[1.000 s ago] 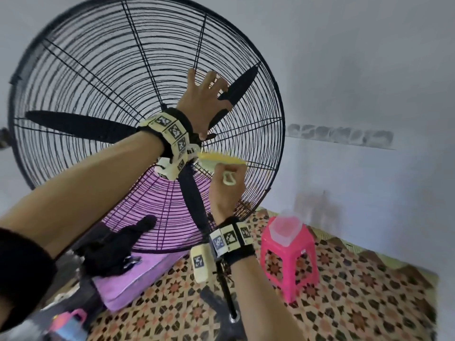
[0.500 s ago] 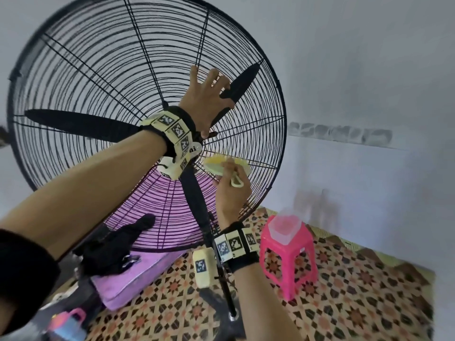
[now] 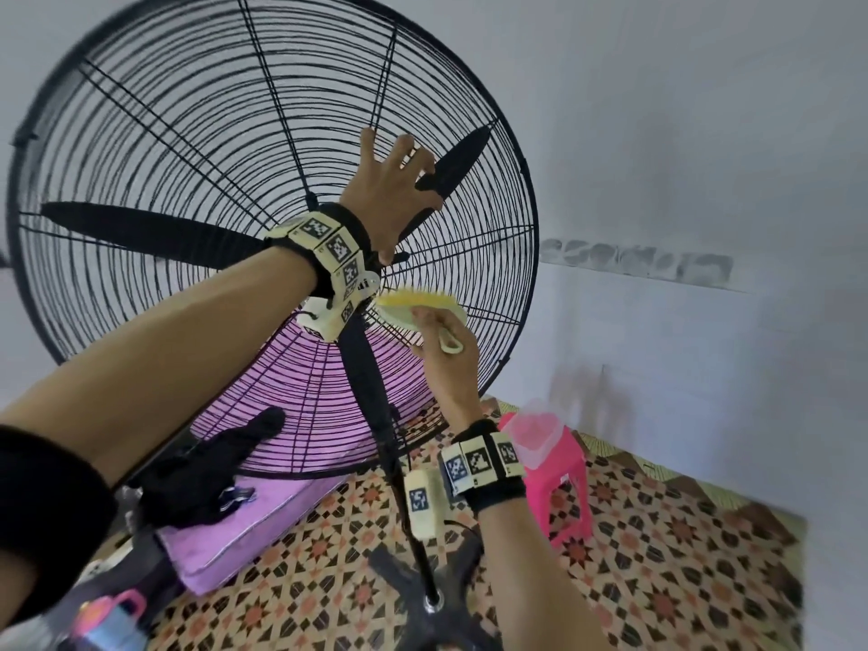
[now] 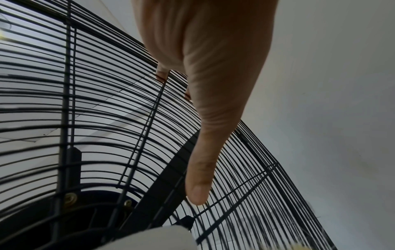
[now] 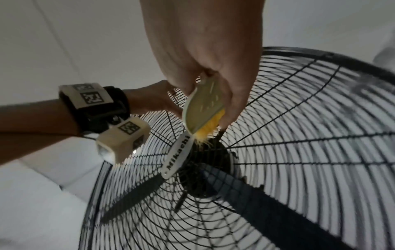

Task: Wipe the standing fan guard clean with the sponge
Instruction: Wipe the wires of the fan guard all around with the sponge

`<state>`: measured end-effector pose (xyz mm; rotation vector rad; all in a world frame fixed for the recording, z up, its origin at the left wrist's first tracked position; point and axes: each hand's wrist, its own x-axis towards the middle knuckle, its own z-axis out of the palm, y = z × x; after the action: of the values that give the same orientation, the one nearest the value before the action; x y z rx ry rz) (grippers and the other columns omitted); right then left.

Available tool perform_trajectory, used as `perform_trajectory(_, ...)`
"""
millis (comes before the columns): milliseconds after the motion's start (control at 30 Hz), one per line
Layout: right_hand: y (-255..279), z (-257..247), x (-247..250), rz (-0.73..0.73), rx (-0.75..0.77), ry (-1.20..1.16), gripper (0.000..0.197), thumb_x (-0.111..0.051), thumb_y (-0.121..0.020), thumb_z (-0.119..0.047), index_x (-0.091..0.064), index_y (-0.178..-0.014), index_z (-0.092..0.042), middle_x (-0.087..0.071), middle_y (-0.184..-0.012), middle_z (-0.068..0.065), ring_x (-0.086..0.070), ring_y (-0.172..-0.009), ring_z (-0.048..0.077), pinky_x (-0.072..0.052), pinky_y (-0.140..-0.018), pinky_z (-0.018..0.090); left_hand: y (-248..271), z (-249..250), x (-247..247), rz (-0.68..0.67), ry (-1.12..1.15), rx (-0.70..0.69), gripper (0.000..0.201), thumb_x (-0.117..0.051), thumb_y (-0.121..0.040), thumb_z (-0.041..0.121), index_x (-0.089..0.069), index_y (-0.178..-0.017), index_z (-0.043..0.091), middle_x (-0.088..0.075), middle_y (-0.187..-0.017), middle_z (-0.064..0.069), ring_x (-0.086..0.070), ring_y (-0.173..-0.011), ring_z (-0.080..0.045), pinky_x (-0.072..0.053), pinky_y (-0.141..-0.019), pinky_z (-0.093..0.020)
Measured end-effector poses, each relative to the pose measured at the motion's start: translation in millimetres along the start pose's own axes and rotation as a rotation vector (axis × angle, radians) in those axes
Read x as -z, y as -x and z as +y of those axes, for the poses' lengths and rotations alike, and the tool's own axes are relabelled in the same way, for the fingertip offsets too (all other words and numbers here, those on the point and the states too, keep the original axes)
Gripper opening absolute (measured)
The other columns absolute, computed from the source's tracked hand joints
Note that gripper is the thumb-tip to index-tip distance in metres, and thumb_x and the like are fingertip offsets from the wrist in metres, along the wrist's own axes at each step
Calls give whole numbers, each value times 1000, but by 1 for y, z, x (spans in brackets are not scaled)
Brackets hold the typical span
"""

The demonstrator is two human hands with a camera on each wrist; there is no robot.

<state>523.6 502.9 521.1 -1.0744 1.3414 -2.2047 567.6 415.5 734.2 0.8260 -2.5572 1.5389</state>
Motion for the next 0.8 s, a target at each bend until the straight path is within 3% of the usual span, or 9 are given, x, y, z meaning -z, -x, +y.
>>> perform_trajectory(67,1,-5,-6,86,11,-35,17,-60,-103,-24,-75,-100,-18,-68,-91,-32,-68,-75,8,-61,-73,56,1,1,2,2,7,-5,109,-94,-55,60,-42,-149,44,-24,-161,-9,-15,-152,-40,-19,-116,-76)
perform_trajectory(133,2,-7,-10,191,72,62,23,-58,-103,-32,-75,-93,-20,-70,-83,-19,-66,-67,16,-57,-57,38,1,1,4,-1,16,-4,108,-94,-56,59,-43,-149,43,-24,-161,-9,-14,-152,-40,-18,-116,-76)
perform_trajectory(200,3,-6,-11,330,118,195,27,-57,-104,-38,-73,-87,-24,-68,-74,-16,-63,-59,9,-48,-49,28,2,2,5,-3,18,-3,108,-94,-57,58,-43,-150,43,-24,-162,-9,-13,-153,-40,-17,-116,-76)
perform_trajectory(267,4,-7,-10,387,123,234,27,-55,-104,-40,-68,-84,-30,-68,-72,-13,-64,-59,6,-50,-48,27,2,3,6,-3,23,1,107,-94,-57,58,-42,-150,43,-23,-162,-9,-13,-153,-40,-16,-116,-76)
perform_trajectory(333,6,-11,-10,224,106,124,22,-54,-105,-37,-69,-89,-35,-73,-80,-12,-72,-70,8,-59,-57,32,1,4,7,-2,24,4,107,-95,-56,57,-43,-149,43,-24,-162,-10,-13,-153,-40,-17,-116,-76)
perform_trajectory(433,7,-7,-10,-38,109,53,26,-56,-104,-30,-74,-107,-12,-70,-90,-20,-75,-85,11,-64,-70,39,1,4,7,2,28,-1,106,-94,-57,57,-43,-149,43,-24,-161,-9,-14,-152,-40,-17,-116,-76)
perform_trajectory(600,-4,1,5,391,178,208,29,-58,-103,-26,-76,-97,-5,-66,-72,-17,-63,-59,4,-49,-47,19,4,-1,3,0,5,-4,108,-93,-56,61,-42,-150,43,-25,-160,-8,-16,-150,-38,-19,-115,-75)
perform_trajectory(733,-8,-16,-10,101,233,97,23,-61,-101,-27,-74,-106,-8,-68,-81,-31,-68,-68,6,-61,-56,45,3,-5,5,-11,48,-14,97,-91,-66,55,-45,-150,44,-25,-159,-8,-14,-151,-39,-19,-115,-77)
perform_trajectory(800,-14,-20,-14,23,324,171,21,-62,-101,-28,-73,-107,-10,-69,-84,-25,-69,-73,7,-60,-57,34,1,-5,5,-9,59,-20,90,-89,-70,50,-46,-149,45,-26,-158,-7,-15,-151,-39,-19,-116,-76)
